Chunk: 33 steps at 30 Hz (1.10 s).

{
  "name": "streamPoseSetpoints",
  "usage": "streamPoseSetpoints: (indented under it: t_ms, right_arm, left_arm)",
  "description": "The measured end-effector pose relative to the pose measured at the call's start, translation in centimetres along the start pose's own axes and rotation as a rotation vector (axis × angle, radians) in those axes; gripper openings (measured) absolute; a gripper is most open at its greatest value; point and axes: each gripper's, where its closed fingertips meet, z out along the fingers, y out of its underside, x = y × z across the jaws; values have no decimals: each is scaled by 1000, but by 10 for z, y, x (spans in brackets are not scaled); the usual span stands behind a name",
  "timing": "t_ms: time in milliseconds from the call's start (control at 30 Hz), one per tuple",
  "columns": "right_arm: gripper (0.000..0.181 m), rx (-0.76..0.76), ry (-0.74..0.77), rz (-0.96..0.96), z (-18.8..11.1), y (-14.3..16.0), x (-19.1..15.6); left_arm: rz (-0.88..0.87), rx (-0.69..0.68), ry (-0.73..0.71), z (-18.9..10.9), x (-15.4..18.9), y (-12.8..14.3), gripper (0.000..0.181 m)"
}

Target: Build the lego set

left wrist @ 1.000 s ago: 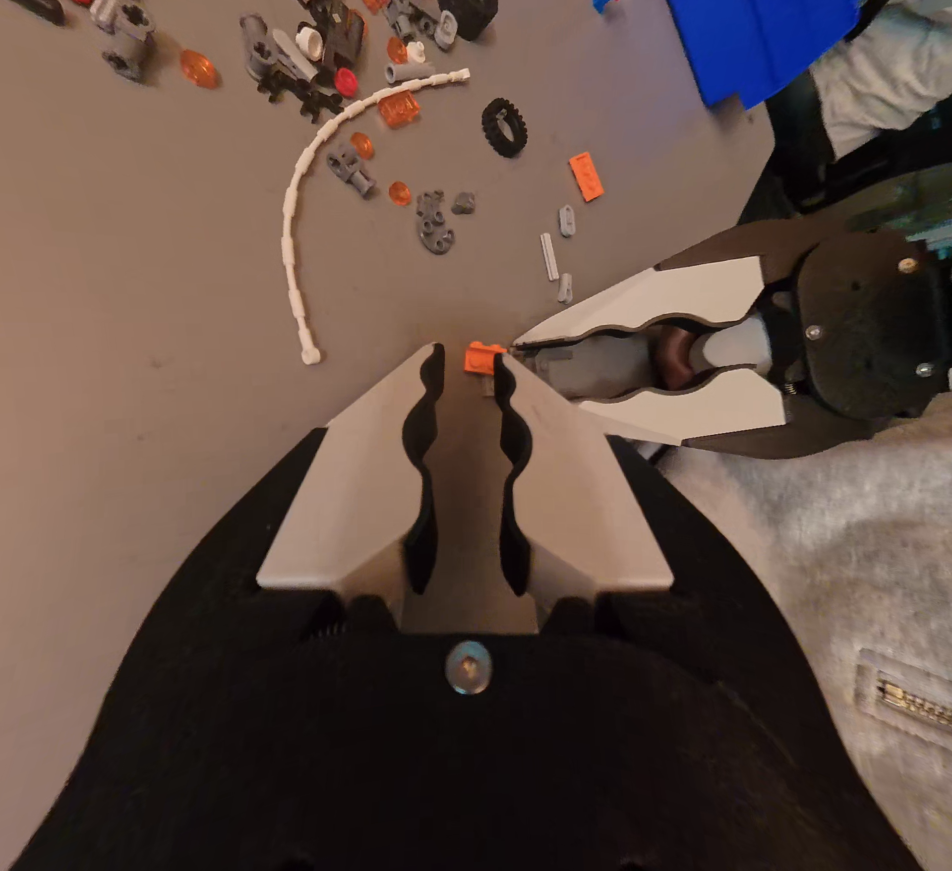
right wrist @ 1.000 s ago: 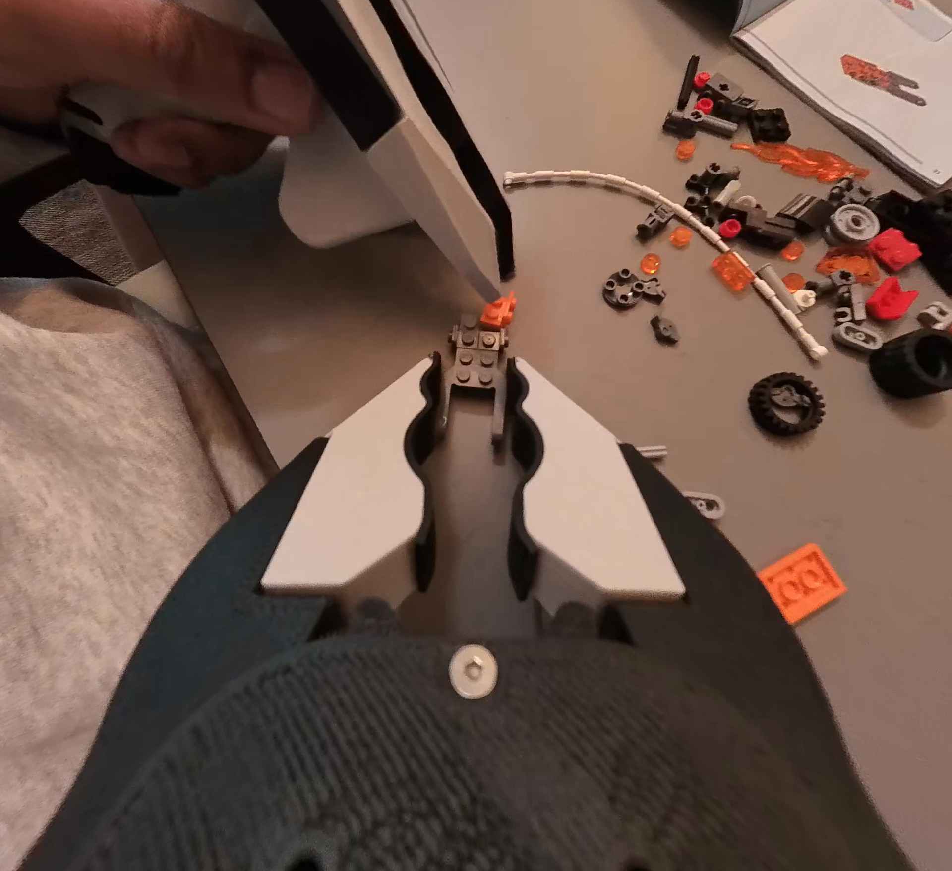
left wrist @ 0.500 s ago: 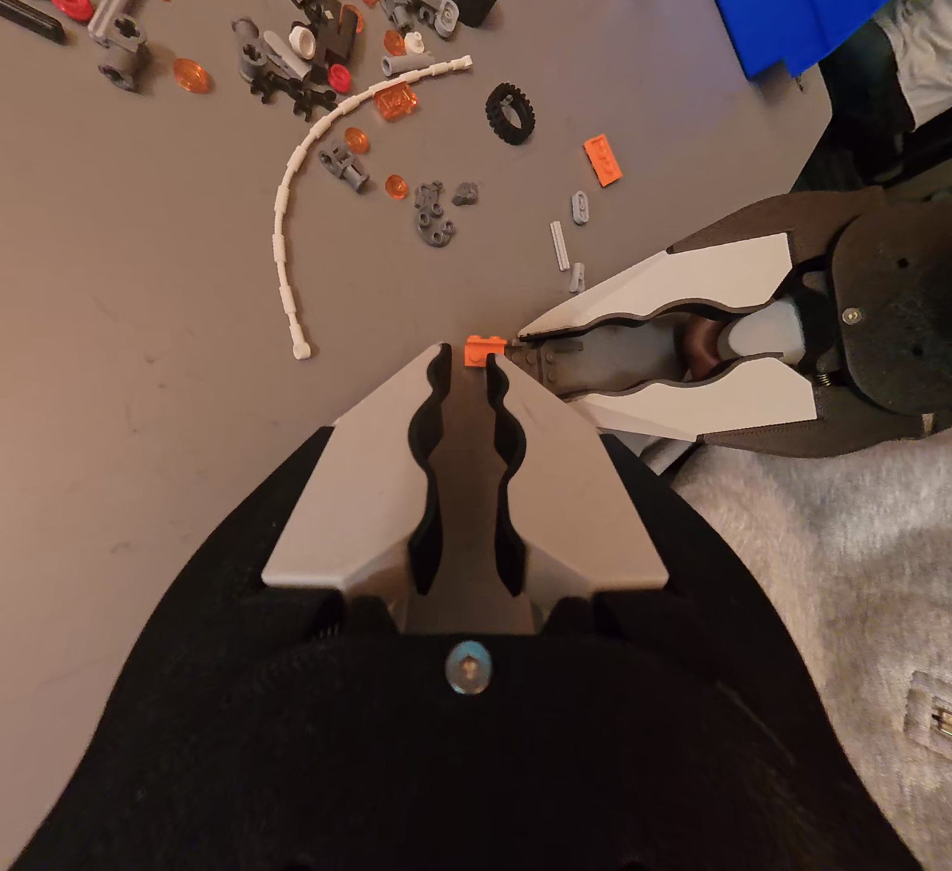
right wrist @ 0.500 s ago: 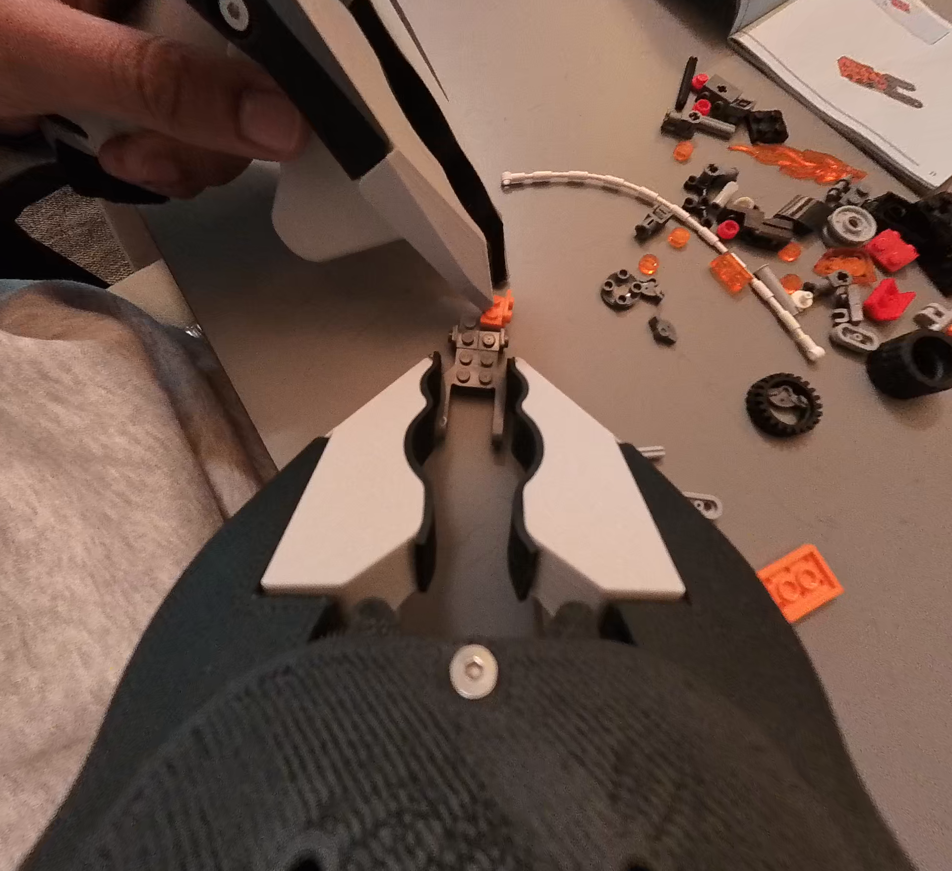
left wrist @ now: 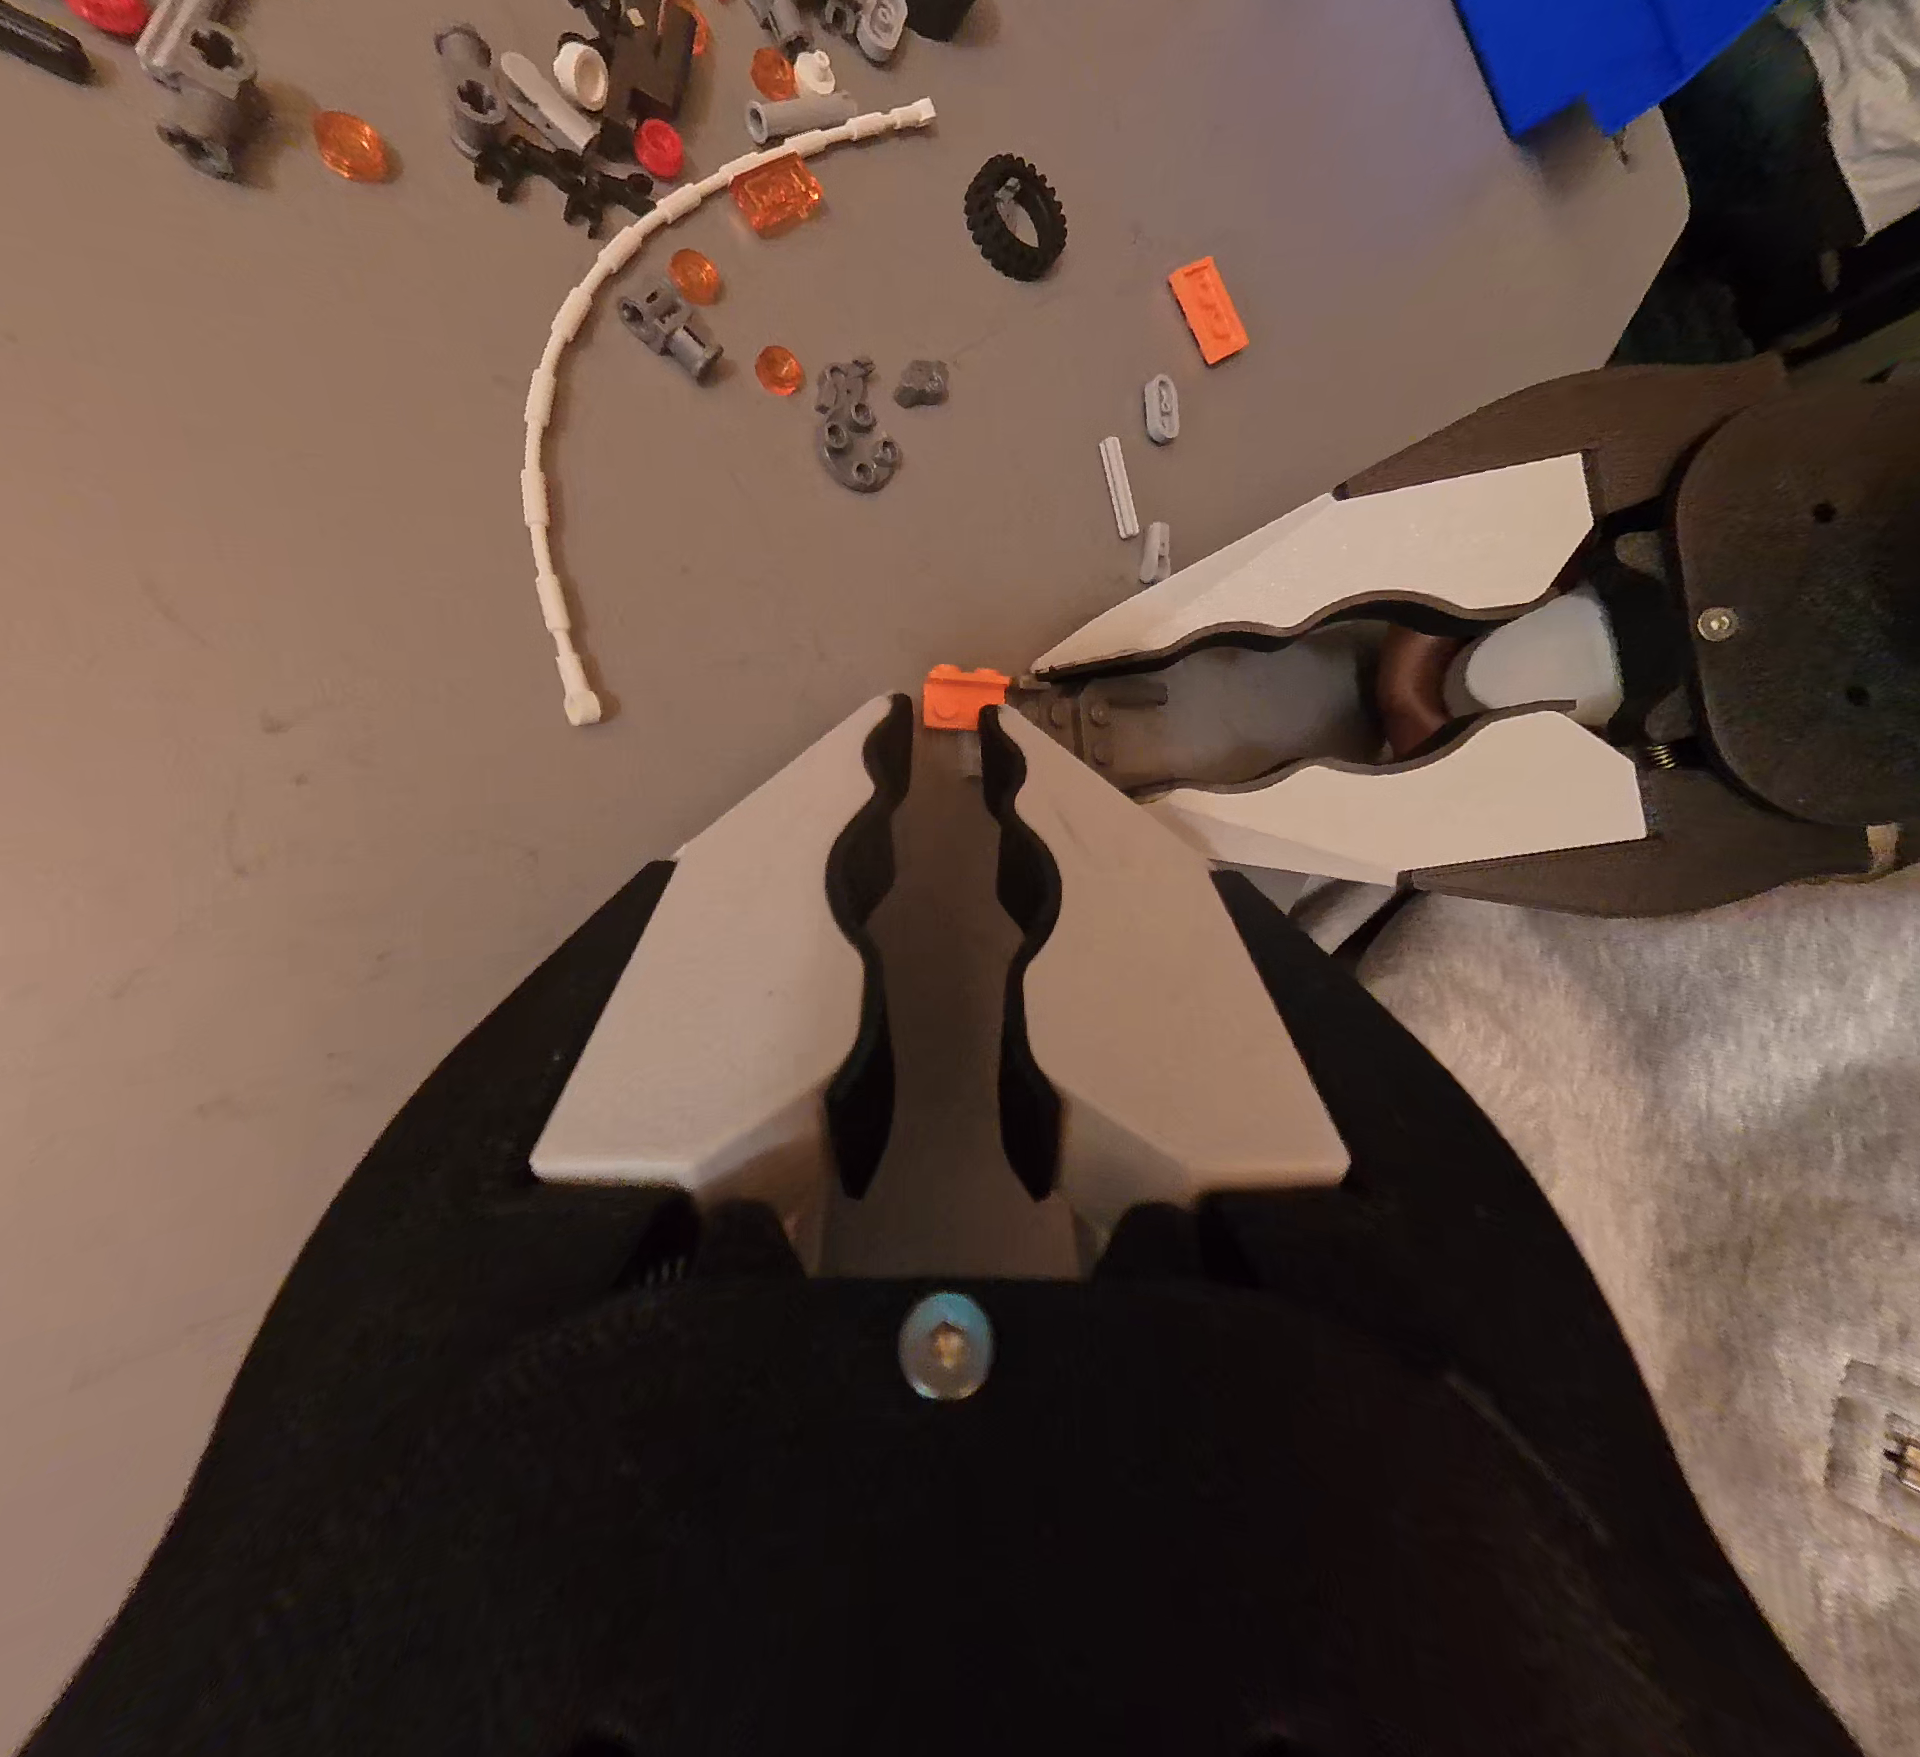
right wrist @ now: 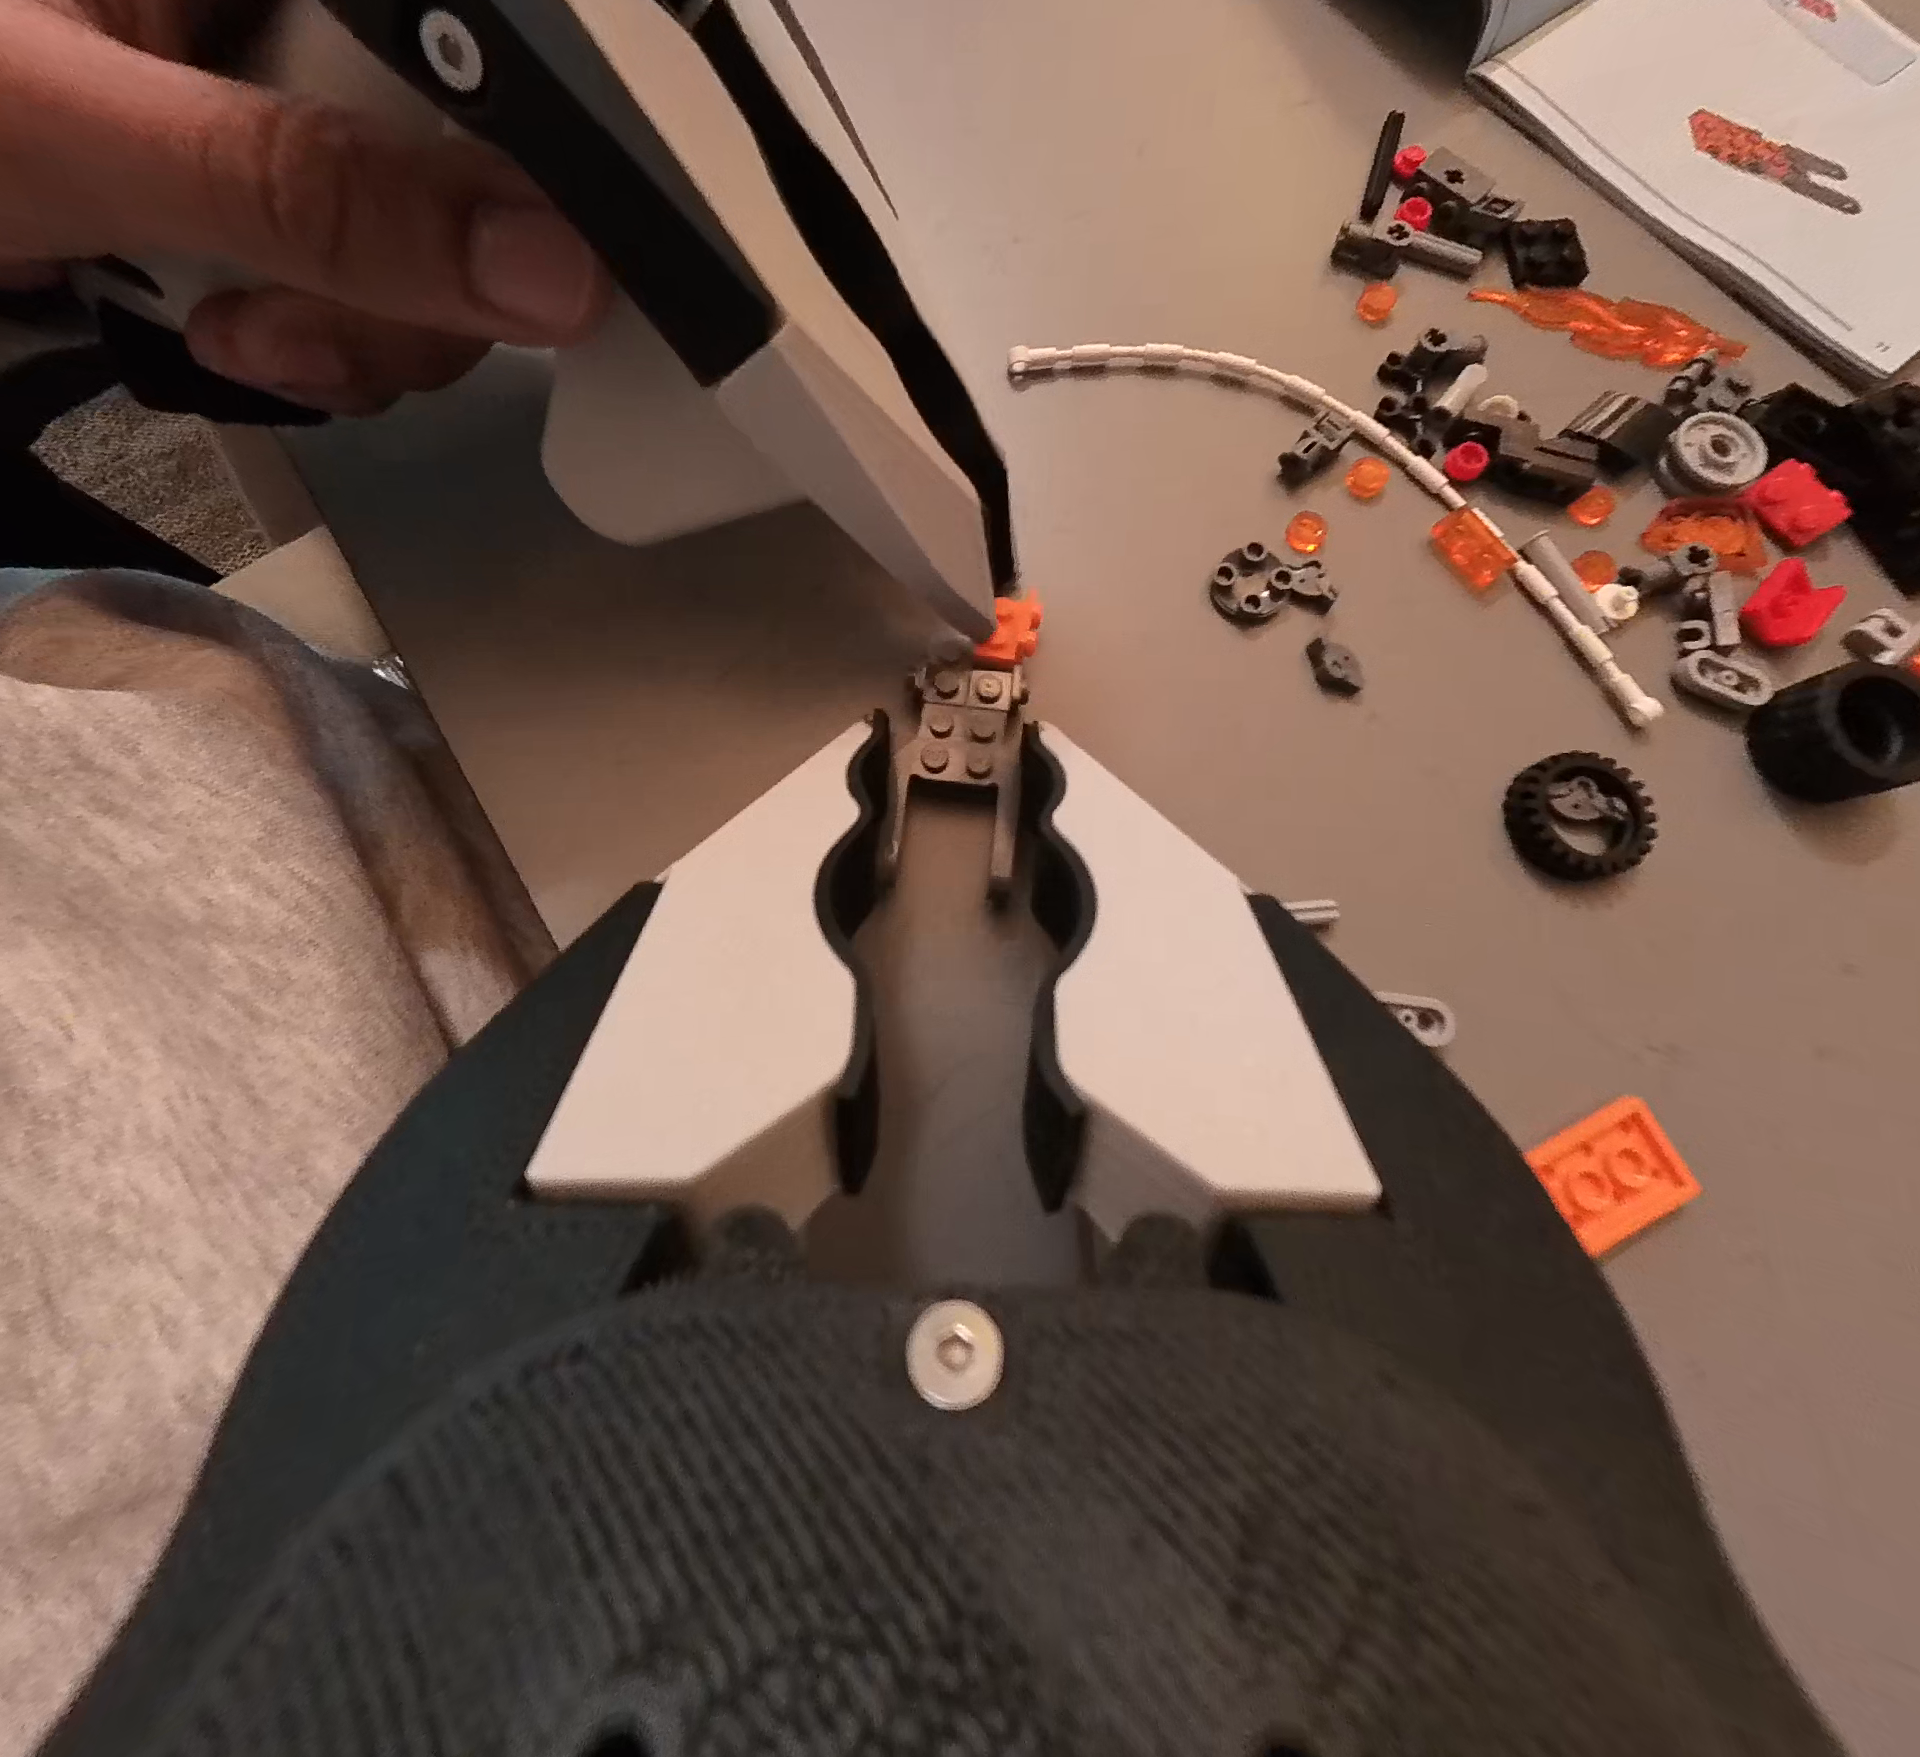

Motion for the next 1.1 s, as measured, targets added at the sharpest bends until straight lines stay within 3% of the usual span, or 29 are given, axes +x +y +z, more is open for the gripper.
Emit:
streamPoseSetpoints:
  t_ms: [33, 1100]
  right_arm:
    - [23, 0, 1, -1, 0, 0, 0]
    - [23, 1, 3, -5, 0, 0, 1]
  left_arm:
    - [6, -1, -7, 0, 0, 0, 12]
    - [93, 1, -110, 2, -3, -5, 17]
